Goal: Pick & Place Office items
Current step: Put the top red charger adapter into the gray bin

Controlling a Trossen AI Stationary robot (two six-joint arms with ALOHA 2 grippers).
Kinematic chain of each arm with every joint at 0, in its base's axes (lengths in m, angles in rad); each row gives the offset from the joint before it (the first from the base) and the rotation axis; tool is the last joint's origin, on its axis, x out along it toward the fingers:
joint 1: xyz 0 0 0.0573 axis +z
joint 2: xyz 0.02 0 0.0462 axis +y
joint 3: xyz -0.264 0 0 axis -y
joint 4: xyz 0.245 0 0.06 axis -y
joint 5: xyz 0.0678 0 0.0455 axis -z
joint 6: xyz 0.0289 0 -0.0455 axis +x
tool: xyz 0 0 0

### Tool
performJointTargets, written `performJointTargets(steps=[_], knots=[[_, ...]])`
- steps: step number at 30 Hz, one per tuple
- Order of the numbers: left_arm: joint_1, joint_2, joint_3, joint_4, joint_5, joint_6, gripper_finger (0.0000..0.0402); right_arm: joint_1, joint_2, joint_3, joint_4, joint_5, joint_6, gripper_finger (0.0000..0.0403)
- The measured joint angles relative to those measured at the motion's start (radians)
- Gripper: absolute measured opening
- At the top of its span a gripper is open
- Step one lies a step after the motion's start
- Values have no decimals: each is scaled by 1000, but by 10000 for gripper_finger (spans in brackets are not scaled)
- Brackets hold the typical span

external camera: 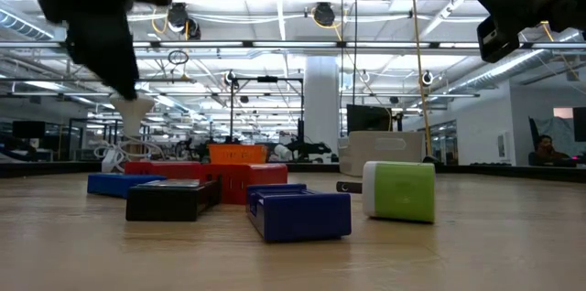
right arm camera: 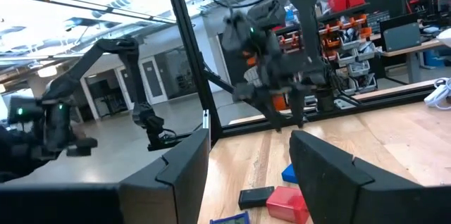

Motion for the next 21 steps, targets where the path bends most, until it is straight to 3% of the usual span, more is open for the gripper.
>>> performJointTargets(steps=[9,21], knots=[[91,190,4,-6,97,-29,214,0,0,0,0,0,0,187],[153,220,4,148,125,91,214,0,0,0,0,0,0,187]])
